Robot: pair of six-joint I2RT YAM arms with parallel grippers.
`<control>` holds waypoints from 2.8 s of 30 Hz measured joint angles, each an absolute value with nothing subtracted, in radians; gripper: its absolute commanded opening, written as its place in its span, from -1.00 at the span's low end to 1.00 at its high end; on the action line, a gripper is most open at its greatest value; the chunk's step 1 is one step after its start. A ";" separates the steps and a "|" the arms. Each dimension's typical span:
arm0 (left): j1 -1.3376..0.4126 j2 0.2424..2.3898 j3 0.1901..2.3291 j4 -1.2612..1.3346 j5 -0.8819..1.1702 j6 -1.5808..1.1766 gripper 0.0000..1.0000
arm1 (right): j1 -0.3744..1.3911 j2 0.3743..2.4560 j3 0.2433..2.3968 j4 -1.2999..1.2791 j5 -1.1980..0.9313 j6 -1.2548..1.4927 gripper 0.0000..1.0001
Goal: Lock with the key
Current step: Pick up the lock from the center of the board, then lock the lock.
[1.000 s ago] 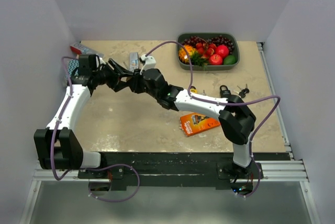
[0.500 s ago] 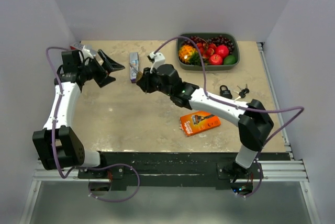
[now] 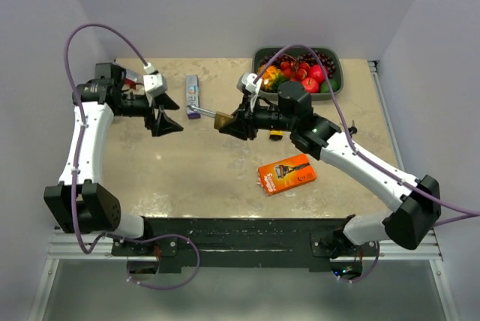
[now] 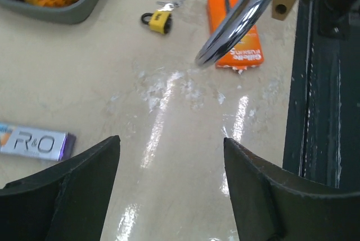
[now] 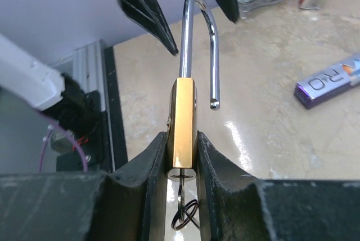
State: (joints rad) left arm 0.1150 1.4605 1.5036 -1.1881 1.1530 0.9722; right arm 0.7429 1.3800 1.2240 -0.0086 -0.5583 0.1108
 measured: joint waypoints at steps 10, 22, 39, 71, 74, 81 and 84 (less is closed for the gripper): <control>-0.030 1.182 1.328 -1.058 1.226 1.002 0.12 | 0.753 1.317 1.210 -0.086 -0.706 0.008 -1.00; -0.112 1.158 1.298 -0.939 1.212 0.890 -0.21 | 0.766 1.299 1.174 -0.106 -0.722 -0.028 -1.00; -0.188 1.182 1.282 -0.986 1.199 0.875 -1.00 | 0.757 1.278 1.174 -0.125 -0.716 -0.125 -1.00; -0.390 1.093 1.067 -0.635 0.898 0.370 -1.00 | 0.757 1.384 1.178 -0.251 -0.680 -0.179 -1.00; -0.416 1.098 1.063 -0.653 0.847 0.366 -1.00 | 0.757 1.406 1.179 -0.274 -0.675 -0.181 -1.00; -0.434 1.101 1.063 -0.727 0.802 0.390 -1.00 | 0.789 1.442 1.179 -0.307 -0.666 -0.196 -1.00; -0.439 1.102 1.056 -0.736 0.803 0.390 -1.00 | 0.805 1.444 1.179 -0.328 -0.648 -0.202 -1.00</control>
